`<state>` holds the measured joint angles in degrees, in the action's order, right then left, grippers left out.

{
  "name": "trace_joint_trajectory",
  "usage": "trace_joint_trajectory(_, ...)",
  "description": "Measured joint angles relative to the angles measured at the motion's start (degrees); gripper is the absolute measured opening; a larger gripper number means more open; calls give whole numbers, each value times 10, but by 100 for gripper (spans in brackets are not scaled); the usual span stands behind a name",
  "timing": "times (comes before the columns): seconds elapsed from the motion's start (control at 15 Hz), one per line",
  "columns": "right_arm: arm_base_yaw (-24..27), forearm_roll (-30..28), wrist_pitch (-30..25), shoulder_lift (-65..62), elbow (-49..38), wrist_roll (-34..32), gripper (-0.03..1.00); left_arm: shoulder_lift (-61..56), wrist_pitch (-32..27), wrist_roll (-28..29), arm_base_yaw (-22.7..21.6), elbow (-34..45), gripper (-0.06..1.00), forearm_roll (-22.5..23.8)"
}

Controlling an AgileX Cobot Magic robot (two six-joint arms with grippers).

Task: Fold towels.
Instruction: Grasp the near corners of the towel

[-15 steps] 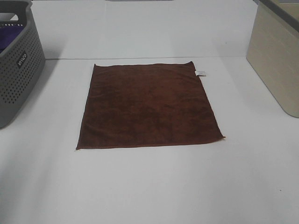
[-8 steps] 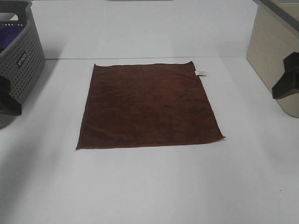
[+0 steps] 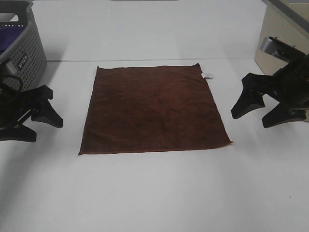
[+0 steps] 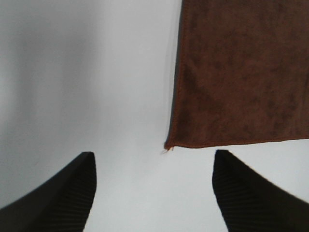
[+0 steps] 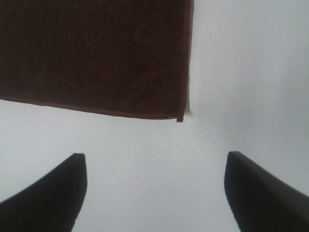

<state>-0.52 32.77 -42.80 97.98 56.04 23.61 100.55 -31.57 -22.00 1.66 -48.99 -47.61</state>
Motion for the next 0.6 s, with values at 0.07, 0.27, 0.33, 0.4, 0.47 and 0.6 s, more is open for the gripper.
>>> trace_joint_trajectory(0.07,0,9,-7,25,11,11,76,16,-3,-34,0,-5,64,-35)
trace_joint_trajectory(0.27,17,32,-45,80,38,50,76,65,-25,-151,0,-9,64,-154)
trace_joint_trajectory(0.33,37,55,-50,93,40,68,75,81,-32,-194,0,-9,64,-193)
trace_joint_trajectory(0.4,63,83,-58,107,40,91,73,99,-42,-233,0,-9,64,-234)
trace_joint_trajectory(0.47,83,105,-62,116,40,109,72,113,-54,-274,0,-9,64,-280)
trace_joint_trajectory(0.6,99,124,-61,129,41,131,71,138,-68,-343,0,-9,64,-344)
